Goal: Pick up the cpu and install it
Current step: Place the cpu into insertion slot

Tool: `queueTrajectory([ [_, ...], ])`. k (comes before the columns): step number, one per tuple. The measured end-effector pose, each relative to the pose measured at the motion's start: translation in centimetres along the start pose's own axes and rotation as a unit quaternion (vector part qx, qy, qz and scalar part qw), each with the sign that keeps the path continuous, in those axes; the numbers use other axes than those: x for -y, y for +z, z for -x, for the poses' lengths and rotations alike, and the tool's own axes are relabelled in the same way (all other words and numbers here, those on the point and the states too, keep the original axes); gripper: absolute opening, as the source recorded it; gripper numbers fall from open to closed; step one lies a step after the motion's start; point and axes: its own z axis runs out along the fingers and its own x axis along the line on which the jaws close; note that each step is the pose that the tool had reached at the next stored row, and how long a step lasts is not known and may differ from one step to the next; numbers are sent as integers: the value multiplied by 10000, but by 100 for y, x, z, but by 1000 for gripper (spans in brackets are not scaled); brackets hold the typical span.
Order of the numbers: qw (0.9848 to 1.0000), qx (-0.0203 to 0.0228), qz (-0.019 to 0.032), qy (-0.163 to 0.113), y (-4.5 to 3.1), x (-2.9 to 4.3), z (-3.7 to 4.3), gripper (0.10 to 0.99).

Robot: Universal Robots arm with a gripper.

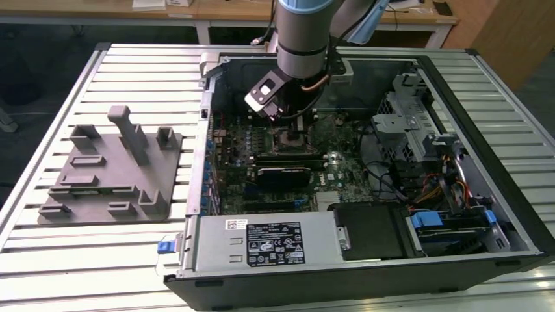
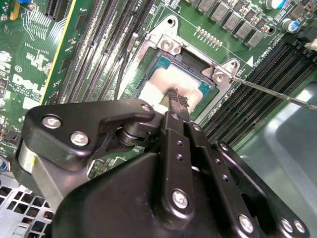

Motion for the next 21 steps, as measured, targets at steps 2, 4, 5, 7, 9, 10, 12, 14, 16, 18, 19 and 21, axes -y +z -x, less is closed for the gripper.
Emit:
queueTrajectory([
  [2, 10000, 3, -2, 0, 6, 1, 1, 106],
  [4, 10000, 3, -2, 0, 7, 1, 1, 106],
  [5, 10000, 2, -1, 0, 8, 0, 0, 106],
  [7, 10000, 1, -1, 0, 9, 1, 0, 106],
  [9, 10000, 2, -1, 0, 11, 1, 1, 106],
  [10, 10000, 2, -1, 0, 11, 1, 1, 106],
  [12, 10000, 2, -1, 0, 12, 1, 0, 106],
  [14, 10000, -3, 3, 0, 6, 0, -1, 106],
  [16, 10000, -1, 1, 0, -26, -1, -1, 106],
  [18, 10000, 0, 0, 0, -71, -3, -2, 106],
  [19, 10000, 1, 0, 0, -96, -3, -2, 106],
  [21, 10000, 1, 0, 0, -149, -5, -3, 106],
])
